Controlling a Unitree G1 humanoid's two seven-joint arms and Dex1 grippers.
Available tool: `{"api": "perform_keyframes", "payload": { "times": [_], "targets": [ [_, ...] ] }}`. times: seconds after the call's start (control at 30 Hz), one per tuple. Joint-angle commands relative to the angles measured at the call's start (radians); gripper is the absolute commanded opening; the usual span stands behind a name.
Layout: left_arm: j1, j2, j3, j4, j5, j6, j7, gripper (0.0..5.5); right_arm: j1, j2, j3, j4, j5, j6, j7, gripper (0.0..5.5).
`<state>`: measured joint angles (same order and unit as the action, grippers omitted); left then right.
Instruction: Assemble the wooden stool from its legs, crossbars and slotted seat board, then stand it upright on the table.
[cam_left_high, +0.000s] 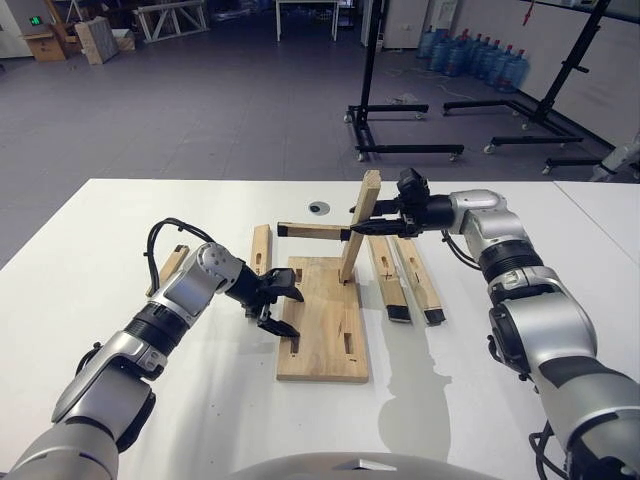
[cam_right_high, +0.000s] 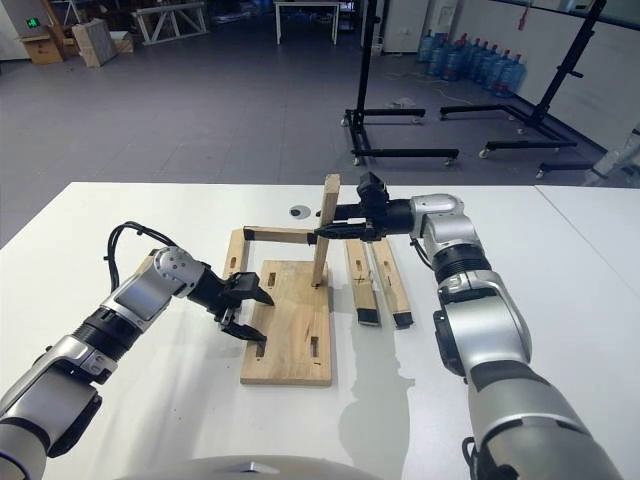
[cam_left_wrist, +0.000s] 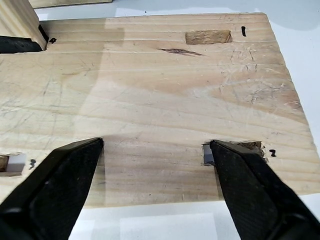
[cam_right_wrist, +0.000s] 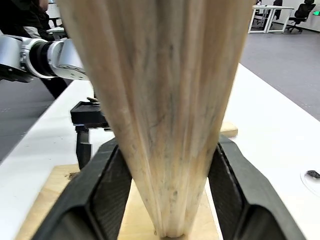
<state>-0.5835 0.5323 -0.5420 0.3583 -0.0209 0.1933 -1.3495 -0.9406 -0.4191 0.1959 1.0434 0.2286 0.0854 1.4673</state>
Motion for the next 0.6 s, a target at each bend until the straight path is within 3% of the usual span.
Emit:
{"api": "perform_keyframes", "payload": {
  "times": [0.03,0.33,0.6],
  "targets": [
    [0.133,-0.02,-0.143,0.117,0.128,0.054,0.01,3.95,0.089,0.066,0.009,0.042,-0.048,0.043,-0.059,2.96],
    [0.145,-0.013,-0.142,0.115,0.13,0.054,0.019,3.95,0.142,0.024,-0.079,-0.066,-0.033,0.025,-0.106,4.73],
    [0.154,-0.002,-0.145,0.108,0.133,0.053,0.017,3.95,0.29,-0.055,-0.262,-0.562,0.154,0.196,-0.173,4.73]
  ]
}}
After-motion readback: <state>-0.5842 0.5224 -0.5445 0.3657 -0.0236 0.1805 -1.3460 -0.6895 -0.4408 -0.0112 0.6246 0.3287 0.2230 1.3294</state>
